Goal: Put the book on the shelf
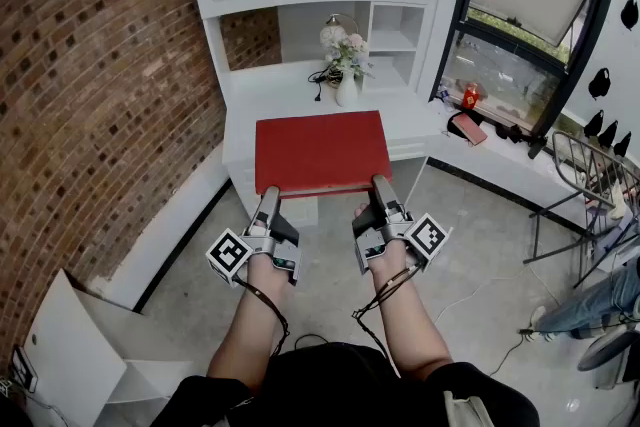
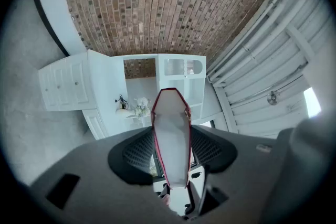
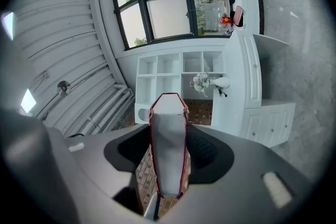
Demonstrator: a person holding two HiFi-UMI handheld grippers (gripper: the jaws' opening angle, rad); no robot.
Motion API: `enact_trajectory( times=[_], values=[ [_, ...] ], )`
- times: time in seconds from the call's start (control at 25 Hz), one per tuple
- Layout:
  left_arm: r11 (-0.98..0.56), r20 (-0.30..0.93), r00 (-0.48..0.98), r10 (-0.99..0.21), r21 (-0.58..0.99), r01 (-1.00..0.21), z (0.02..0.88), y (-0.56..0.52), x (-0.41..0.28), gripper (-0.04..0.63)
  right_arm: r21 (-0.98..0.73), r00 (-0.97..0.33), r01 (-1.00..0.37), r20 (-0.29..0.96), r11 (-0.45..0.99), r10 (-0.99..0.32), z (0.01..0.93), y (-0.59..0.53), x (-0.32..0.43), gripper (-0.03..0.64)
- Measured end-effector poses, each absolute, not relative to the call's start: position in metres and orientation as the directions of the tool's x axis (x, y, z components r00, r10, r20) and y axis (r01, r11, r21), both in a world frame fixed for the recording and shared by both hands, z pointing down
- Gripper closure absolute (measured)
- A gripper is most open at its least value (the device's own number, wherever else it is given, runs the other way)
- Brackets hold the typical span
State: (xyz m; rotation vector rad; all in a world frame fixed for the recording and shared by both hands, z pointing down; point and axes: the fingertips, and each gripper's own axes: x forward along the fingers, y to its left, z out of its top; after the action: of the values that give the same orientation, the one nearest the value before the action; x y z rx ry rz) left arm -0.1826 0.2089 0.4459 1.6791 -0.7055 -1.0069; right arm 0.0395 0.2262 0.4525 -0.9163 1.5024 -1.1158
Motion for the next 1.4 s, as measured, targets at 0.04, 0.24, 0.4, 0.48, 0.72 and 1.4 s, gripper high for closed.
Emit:
enact_trajectory(
  times=[0.04,0.24,0.4,0.48,0.72,1.4],
  values=[
    [-0.312,-0.281,0.475,-0.834,0.95,0.014,0.448,0.209,-0.183,0.377,-0.958,-0.206,-0.008,-0.278,0.286,-0.938,0.452,0.226,0.04,0.394],
    [-0.299,-0.273,0.461,-0.844,0.954,0.018,0.452,0.209,-0.178,0.377,-0.956,-0.21,-0.01,-0.286,0.294,-0.935,0.449,0.224,0.045,0.391],
    [-0.302,-0.272,0.46,-0.845,0.953,0.008,0.46,0.212,-0.168,0.377,-0.956,-0.216,-0.01,-0.283,0.292,-0.934,0.454,0.228,0.056,0.391],
    [-0.3,-0.269,0.456,-0.848,0.954,0.005,0.461,0.214,-0.165,0.377,-0.956,-0.22,-0.009,-0.284,0.293,-0.933,0.456,0.228,0.06,0.391],
    [-0.298,-0.271,0.45,-0.851,0.954,0.012,0.462,0.221,-0.148,0.377,-0.957,-0.23,-0.007,-0.28,0.289,-0.932,0.46,0.229,0.076,0.391],
    [-0.308,-0.288,0.476,-0.831,0.951,0.038,0.476,0.154,-0.127,0.376,-0.954,-0.213,-0.045,-0.28,0.296,-0.936,0.467,0.173,0.096,0.39]
  ],
)
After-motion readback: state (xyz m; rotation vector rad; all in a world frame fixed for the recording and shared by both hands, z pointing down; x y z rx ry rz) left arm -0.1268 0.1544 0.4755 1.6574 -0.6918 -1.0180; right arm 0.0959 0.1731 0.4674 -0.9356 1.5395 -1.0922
